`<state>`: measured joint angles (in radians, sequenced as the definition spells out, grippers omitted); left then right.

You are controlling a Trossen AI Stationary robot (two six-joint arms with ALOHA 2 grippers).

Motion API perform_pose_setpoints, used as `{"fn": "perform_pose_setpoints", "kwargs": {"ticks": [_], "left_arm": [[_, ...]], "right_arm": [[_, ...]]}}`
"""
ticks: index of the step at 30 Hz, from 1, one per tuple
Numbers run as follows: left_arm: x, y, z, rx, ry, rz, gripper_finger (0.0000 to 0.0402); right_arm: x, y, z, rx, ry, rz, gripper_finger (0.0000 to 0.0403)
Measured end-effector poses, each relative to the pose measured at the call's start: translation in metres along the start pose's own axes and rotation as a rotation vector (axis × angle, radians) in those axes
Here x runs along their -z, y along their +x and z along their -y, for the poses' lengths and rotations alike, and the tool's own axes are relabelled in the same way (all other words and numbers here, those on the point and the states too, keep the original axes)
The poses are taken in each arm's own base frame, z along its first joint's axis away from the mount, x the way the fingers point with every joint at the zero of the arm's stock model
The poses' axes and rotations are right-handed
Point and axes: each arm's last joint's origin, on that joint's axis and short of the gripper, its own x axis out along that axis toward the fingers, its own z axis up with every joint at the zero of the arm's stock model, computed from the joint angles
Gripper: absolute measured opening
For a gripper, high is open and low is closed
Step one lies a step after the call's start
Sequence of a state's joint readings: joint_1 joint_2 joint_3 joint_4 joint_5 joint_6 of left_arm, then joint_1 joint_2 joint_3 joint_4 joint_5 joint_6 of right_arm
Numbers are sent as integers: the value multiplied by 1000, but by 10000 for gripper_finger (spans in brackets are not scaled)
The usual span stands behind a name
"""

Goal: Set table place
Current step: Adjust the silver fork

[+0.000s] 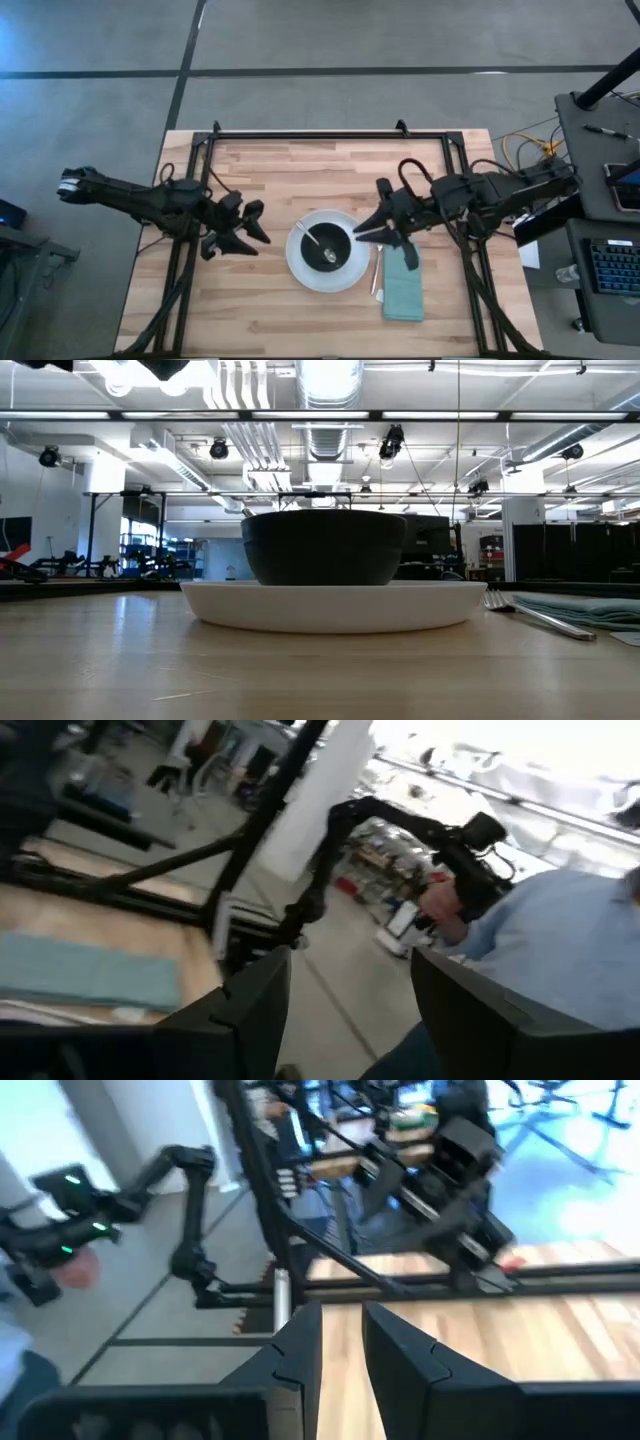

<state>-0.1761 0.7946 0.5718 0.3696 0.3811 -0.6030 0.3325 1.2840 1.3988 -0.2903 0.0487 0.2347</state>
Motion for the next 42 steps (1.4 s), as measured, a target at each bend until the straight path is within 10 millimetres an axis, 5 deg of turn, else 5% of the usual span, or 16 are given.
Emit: {"fn": "perform_pose_setpoints", "kwargs": {"ticks": [5,9,17,29,34,42], "left_arm": [[1,-13,-8,-112,-52,-58,194],[8,-19,-14,-149,-105,-66,194],[7,-22,-12,-148,-140,-48,194],[9,-19,-16,-171,-155,-45,194],[8,-19,-16,-164,-162,-35,194],[8,-19,-16,-162,-160,-33,194]], "right_arm": [[21,-14,24,104,118,-45,71],[63,-13,49,293,349,-162,77],[107,0,56,316,617,-171,75],[108,16,57,258,783,-53,70],[126,13,60,318,829,-245,62],[165,2,67,651,891,-663,18]]}}
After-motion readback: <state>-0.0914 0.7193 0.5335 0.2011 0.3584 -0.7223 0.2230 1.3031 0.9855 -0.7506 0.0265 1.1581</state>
